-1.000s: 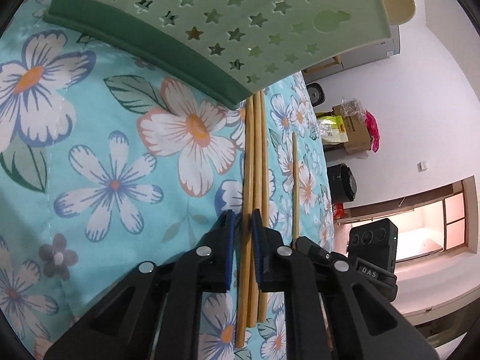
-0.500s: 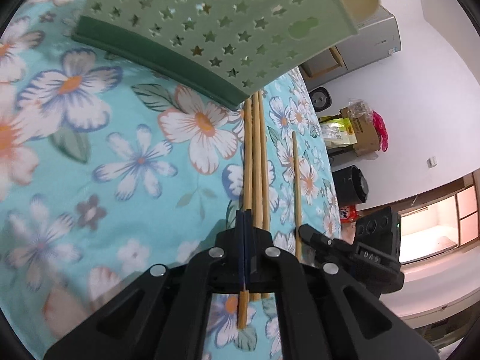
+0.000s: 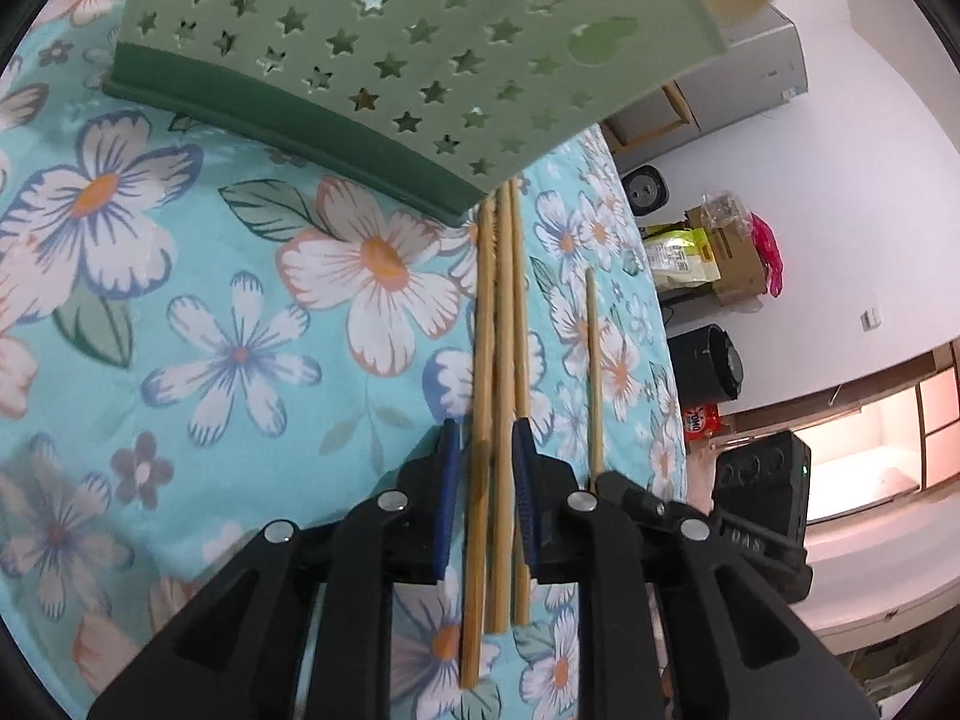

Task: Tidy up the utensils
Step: 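Close the left gripper on a wooden chopstick while the right holds its chopstick, then lift both chopsticks off the cloth and carry them toward the green holder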

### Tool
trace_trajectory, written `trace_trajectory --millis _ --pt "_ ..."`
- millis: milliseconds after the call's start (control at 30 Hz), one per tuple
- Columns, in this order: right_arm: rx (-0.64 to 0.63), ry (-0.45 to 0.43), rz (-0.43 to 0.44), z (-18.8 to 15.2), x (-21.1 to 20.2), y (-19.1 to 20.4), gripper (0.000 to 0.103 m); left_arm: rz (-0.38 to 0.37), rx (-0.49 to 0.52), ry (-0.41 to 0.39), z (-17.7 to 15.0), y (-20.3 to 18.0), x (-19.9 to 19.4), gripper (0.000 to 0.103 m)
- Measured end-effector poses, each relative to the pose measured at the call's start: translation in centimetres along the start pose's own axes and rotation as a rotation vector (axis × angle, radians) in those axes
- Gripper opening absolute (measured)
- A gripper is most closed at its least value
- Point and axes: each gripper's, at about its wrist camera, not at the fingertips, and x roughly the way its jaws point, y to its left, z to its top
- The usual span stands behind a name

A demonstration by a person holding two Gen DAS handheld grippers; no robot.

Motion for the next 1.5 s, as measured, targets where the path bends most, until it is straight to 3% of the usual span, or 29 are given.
trace_trajectory --millis 300,467,533,833,967,1200,1367,1433,1500 --pt "0.002 0.003 0.004 0.1 0.0 -0.4 0.004 -0.066 -0.077 0.02 1.0 1.4 1.2 0.018" --pt "0.002 0.002 0.004 0.1 0.0 -0.4 0.004 -0.055 -0.067 0.009 1.1 1.1 1.5 0.014" --pt "0.002 0.003 0.004 0.1 0.0 -0.4 0.004 -0.061 -0.071 0.003 1.0 1.1 1.4 0.007" --pt "-0.019 0.021 -0.009 0.1 0.1 0.0 0.004 -0.042 -0.066 -0.019 -0.9 1.4 -1.4 0.006" --pt "-0.044 0.049 -0.021 -0.4 0.1 0.5 0.004 -0.002 -0.054 -0.034 -2.4 1.7 -3.4 0.006" --pt "-0.123 0.09 -0.067 -1.4 0.9 2.1 0.004 0.13 -0.038 -0.061 -4.3 3.5 -6.5 0.006" --pt "-0.172 0.098 -0.096 -1.4 1.5 3.2 0.014 0.179 -0.01 -0.067 -3.7 3.3 -7.0 0.009" --pt "-0.196 0.088 -0.114 -1.3 1.6 3.9 0.021 0.186 0.001 -0.06 -3.3 3.1 -6.7 0.019" --pt "-0.217 0.077 -0.135 -1.1 1.8 4.4 0.024 0.203 0.02 -0.055 -3.1 2.8 -6.6 0.023"
